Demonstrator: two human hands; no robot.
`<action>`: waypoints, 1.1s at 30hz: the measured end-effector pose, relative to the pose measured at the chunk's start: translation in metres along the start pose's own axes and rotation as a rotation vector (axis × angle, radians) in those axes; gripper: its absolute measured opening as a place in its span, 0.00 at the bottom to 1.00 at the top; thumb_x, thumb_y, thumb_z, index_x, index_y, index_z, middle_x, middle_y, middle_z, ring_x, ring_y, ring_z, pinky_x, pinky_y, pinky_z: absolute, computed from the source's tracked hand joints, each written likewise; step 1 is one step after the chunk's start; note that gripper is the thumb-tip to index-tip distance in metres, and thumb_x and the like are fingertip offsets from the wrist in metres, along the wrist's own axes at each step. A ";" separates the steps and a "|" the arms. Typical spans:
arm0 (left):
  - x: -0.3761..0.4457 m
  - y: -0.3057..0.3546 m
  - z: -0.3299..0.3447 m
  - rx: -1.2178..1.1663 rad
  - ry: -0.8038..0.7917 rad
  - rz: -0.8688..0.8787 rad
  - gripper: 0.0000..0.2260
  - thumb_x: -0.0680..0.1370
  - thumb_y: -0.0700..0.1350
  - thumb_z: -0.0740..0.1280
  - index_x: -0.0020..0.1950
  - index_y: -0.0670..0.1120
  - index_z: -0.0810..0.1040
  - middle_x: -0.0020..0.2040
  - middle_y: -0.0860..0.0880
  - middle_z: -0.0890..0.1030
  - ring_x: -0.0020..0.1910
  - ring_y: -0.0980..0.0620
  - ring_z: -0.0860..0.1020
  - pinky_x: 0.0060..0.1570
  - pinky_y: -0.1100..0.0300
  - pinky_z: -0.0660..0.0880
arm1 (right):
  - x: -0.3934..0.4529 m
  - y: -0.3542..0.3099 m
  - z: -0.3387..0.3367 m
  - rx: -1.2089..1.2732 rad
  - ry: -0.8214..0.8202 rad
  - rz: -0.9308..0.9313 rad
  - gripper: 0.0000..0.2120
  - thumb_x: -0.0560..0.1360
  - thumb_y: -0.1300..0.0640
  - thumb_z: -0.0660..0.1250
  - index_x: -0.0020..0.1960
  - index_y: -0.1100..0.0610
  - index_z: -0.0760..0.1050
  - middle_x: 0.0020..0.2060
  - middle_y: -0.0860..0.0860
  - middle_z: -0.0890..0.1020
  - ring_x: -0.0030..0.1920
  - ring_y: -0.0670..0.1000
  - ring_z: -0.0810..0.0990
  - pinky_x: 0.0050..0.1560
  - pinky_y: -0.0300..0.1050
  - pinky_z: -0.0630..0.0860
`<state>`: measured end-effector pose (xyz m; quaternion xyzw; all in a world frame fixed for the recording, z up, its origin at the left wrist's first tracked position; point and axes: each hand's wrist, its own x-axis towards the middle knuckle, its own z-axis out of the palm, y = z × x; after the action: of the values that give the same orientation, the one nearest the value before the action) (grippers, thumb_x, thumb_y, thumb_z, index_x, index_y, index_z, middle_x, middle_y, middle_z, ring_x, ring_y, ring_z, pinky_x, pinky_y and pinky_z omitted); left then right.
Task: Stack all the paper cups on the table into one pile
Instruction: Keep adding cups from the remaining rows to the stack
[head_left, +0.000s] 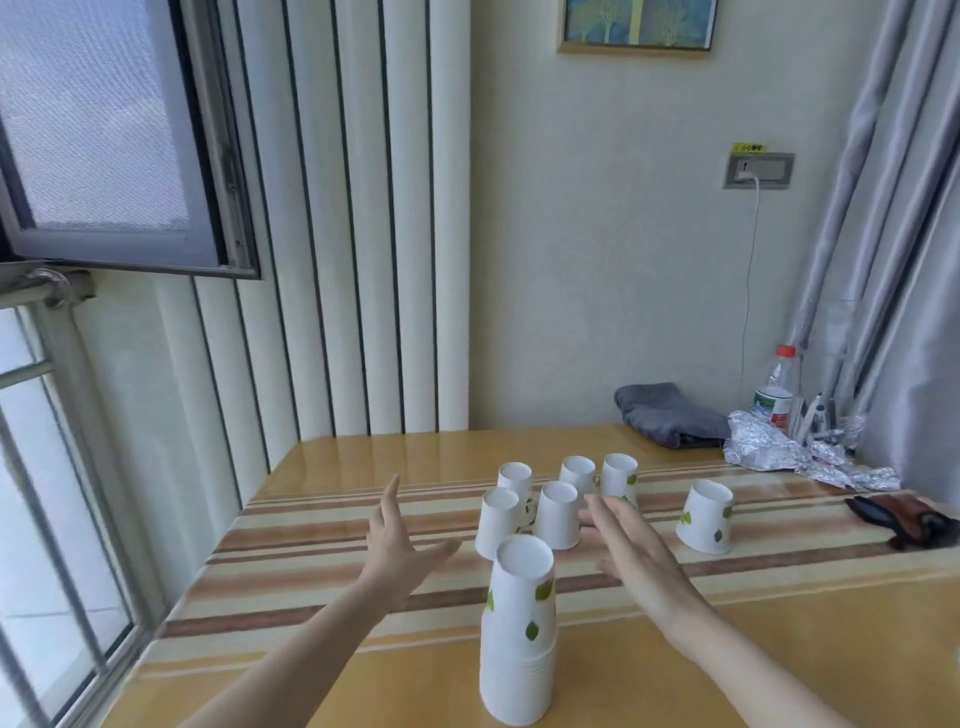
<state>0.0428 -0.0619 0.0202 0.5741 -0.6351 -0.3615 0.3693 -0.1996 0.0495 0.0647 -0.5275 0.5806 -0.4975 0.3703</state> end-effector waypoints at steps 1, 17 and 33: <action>0.009 0.001 0.010 0.003 -0.015 -0.016 0.51 0.68 0.53 0.77 0.78 0.55 0.43 0.78 0.46 0.51 0.77 0.44 0.54 0.74 0.45 0.58 | 0.007 0.004 -0.009 0.000 0.035 0.021 0.29 0.70 0.34 0.58 0.65 0.49 0.70 0.60 0.43 0.77 0.61 0.40 0.74 0.67 0.51 0.71; 0.073 0.034 0.069 -0.178 0.006 0.055 0.21 0.69 0.48 0.77 0.56 0.46 0.71 0.48 0.49 0.79 0.46 0.46 0.78 0.38 0.56 0.73 | 0.086 0.085 -0.118 -0.487 0.597 0.007 0.20 0.68 0.58 0.73 0.58 0.54 0.73 0.56 0.52 0.75 0.58 0.56 0.74 0.56 0.49 0.71; -0.046 0.125 -0.012 -0.209 -0.332 0.355 0.24 0.70 0.47 0.76 0.62 0.57 0.72 0.54 0.53 0.83 0.56 0.53 0.81 0.57 0.50 0.80 | 0.100 0.053 -0.107 -0.271 0.615 0.139 0.26 0.68 0.53 0.74 0.62 0.58 0.70 0.56 0.57 0.78 0.50 0.57 0.74 0.48 0.48 0.70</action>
<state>-0.0016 -0.0070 0.1338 0.3451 -0.7371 -0.4440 0.3748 -0.3319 -0.0313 0.0476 -0.3567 0.7603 -0.5251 0.1375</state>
